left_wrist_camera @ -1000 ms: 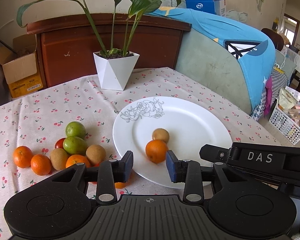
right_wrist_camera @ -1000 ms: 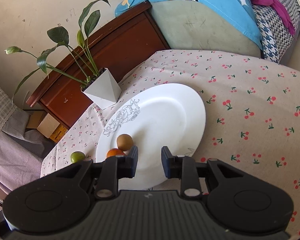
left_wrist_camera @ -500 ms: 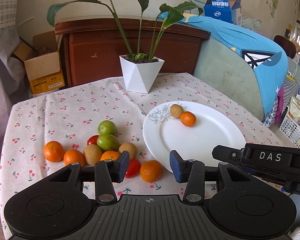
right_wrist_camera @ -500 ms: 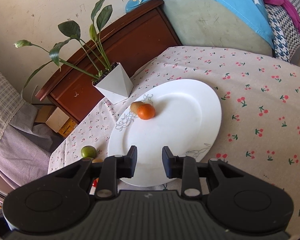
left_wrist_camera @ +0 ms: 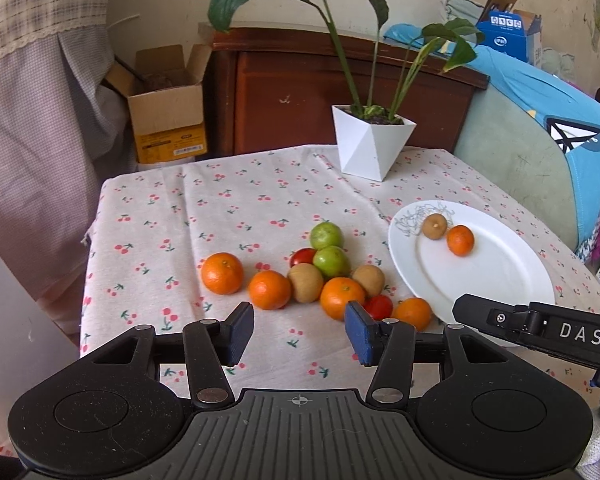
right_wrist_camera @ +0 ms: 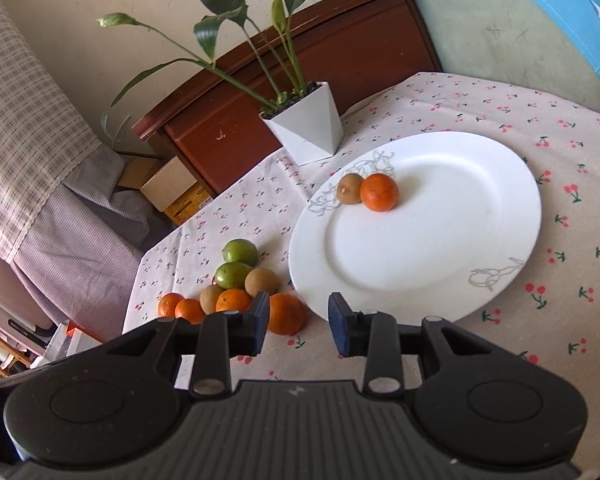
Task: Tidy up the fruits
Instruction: 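Move both open tools back to the fruit cluster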
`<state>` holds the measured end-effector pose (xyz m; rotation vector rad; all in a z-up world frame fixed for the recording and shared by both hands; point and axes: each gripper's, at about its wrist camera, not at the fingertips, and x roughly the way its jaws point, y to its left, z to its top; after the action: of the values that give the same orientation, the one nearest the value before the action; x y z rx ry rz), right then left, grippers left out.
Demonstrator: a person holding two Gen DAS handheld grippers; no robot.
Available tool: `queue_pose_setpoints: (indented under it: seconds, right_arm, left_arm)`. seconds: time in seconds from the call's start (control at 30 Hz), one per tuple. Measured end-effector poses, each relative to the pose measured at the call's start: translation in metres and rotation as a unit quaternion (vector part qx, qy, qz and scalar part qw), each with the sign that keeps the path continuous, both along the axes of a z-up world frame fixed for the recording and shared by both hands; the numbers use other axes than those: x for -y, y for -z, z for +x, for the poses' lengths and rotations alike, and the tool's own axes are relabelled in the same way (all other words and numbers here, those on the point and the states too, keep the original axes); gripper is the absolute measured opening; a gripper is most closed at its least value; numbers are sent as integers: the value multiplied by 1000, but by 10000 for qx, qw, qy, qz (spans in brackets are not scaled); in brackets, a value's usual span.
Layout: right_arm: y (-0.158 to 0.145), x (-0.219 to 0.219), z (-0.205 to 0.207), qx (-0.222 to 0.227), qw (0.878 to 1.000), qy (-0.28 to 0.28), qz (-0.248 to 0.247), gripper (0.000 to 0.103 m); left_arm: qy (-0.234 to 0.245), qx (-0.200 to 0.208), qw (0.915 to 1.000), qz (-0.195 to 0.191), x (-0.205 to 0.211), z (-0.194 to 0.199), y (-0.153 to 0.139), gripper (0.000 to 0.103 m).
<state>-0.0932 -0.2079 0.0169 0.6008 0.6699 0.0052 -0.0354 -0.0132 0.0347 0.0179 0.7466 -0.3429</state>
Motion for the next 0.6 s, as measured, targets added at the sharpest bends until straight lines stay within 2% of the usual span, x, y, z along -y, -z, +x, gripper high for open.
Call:
queue_pose_setpoints:
  seconds: [0.27,0.37,0.6]
  right_arm:
    - [5,-17,6,-111,9997,-196,-10,40]
    - [7,-20,7,-156,9997,-126,-99,42]
    - [14,-22,13,-252,9997,-37,52,44]
  left_arm:
    - [-539,-128,9984,-132,-27,13,8,49]
    - [-693,-113,9973,-190,-32,19,10,49]
    - [-895,-106,9953,-368,-41,37,16,49]
